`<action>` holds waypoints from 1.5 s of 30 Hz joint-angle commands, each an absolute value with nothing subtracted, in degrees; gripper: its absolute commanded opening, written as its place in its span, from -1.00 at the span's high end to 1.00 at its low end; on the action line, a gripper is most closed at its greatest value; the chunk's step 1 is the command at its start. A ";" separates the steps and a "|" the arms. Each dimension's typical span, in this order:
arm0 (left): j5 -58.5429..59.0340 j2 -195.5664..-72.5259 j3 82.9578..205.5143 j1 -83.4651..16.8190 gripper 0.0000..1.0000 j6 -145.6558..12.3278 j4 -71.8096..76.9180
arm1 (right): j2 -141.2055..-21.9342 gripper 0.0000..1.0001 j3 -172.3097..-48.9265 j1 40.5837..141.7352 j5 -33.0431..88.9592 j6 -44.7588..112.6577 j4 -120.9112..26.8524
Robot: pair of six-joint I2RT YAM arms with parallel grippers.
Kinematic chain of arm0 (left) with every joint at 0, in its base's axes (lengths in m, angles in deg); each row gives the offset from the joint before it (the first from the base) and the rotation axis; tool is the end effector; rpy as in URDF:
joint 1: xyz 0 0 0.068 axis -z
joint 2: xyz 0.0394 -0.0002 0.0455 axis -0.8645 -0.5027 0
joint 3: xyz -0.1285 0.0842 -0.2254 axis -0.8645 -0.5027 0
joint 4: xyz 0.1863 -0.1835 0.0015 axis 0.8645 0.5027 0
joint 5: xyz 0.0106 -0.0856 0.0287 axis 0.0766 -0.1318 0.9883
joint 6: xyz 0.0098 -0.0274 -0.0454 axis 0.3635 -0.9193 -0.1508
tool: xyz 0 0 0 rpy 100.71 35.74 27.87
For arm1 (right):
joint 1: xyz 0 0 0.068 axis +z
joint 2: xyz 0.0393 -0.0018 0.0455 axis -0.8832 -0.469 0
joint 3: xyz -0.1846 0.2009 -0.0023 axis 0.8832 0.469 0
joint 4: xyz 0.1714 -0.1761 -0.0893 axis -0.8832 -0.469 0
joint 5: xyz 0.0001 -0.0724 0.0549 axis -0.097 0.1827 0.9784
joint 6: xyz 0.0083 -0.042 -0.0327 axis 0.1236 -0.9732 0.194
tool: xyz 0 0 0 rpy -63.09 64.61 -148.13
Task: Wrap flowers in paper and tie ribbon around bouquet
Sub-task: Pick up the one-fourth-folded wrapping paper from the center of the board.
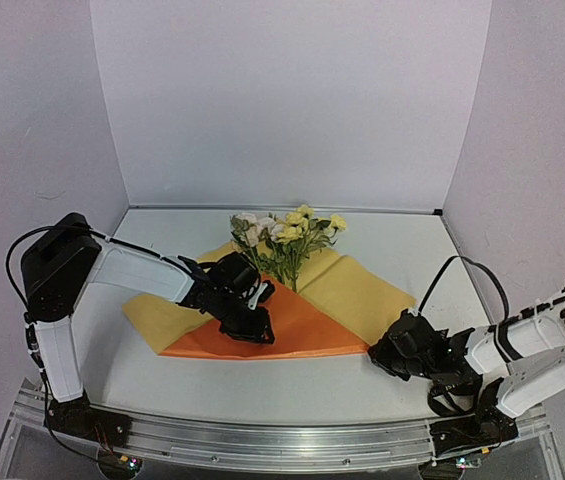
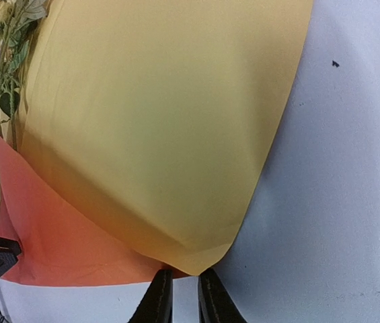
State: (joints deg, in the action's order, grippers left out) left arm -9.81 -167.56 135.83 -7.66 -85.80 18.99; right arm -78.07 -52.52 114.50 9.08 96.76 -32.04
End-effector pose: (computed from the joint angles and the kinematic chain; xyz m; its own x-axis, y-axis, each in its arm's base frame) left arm 0.2217 -0.3035 0.1389 -0.8872 0.3519 -0.2983 0.4588 0.7398 -0.4921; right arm 0.1357 0.1651 0.1112 -0.8030 0.4639 -0.3741 0.1664 0.7773 0.6067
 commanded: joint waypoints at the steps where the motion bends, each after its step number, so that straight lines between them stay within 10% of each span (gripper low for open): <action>1: -10.48 -167.66 138.85 -7.01 0.46 -83.84 18.63 | -77.73 0.79 -51.68 114.85 6.85 94.50 -33.86; 6: -10.65 -168.06 139.55 -6.78 0.45 -83.34 19.05 | -77.29 0.86 -51.62 114.82 6.90 93.74 -32.62; 18: -11.09 -168.46 140.15 -6.75 0.46 -82.84 19.33 | -80.95 -0.04 -48.73 118.30 2.23 105.89 -27.00; 45: -12.17 -169.19 145.16 -4.27 0.45 -77.48 21.06 | -83.53 1.00 -46.51 118.11 -3.49 97.64 -14.22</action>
State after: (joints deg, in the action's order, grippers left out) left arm -11.87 -168.66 140.48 -6.10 -81.64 20.09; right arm -85.72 -47.07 118.08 -2.54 101.69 -12.65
